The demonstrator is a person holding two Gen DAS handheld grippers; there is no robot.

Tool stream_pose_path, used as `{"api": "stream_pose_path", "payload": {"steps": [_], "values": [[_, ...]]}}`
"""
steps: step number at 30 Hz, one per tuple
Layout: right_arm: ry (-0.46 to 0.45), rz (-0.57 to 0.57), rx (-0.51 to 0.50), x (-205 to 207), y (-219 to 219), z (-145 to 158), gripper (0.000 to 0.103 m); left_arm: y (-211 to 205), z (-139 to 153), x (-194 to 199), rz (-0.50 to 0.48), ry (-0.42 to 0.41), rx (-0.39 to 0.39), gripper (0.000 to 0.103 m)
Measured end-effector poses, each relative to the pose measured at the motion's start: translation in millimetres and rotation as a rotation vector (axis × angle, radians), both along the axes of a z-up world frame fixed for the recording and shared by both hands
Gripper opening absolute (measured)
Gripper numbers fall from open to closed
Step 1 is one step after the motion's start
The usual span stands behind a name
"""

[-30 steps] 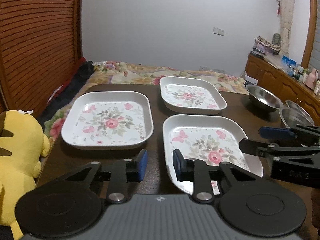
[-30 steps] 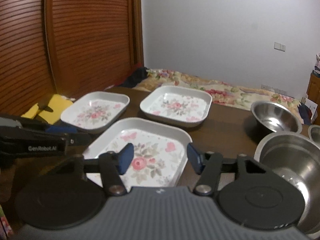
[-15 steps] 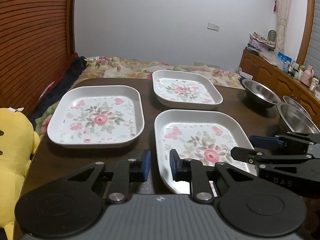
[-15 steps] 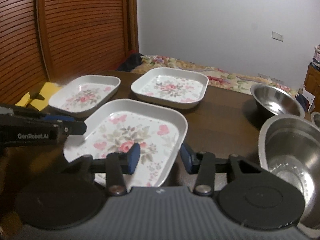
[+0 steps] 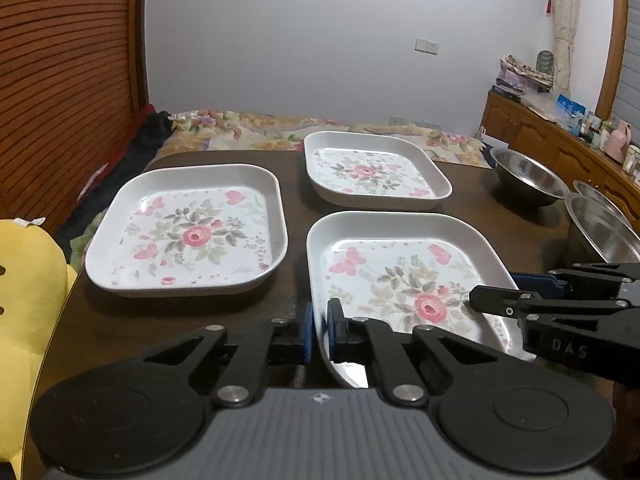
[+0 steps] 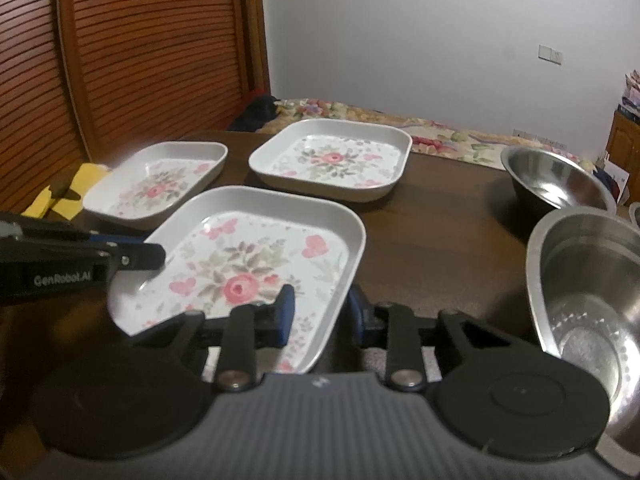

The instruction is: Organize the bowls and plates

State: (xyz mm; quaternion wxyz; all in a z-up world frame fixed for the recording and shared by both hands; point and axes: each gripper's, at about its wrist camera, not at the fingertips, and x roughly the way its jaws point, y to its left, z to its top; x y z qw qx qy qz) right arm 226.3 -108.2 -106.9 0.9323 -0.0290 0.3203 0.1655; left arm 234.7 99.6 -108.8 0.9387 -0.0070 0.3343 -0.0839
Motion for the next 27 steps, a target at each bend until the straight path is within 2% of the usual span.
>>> {"api": "stream_pose_path", "payload": {"steps": [3, 10, 19, 27], "values": [[0.005, -0.001, 0.026, -1.1, -4.0, -0.4, 0.026, 1.0, 1.9, -2.7, -0.003, 0.009, -0.002, 0.008], [-0.002, 0.012, 0.06, -16.1, -7.1, 4.9, 0.025, 1.5, 10.6, -22.3, 0.002, -0.005, 0.007, 0.008], [-0.047, 0.016, 0.072, -52.2, -17.4, 21.1, 0.025, -7.3, 28.5, -67.6, -0.012, -0.046, 0.017, 0.008], [-0.056, 0.006, 0.08, -81.6, -22.9, 21.4, 0.025, -14.8, 30.0, -102.9, -0.026, -0.059, 0.027, 0.008]]}}
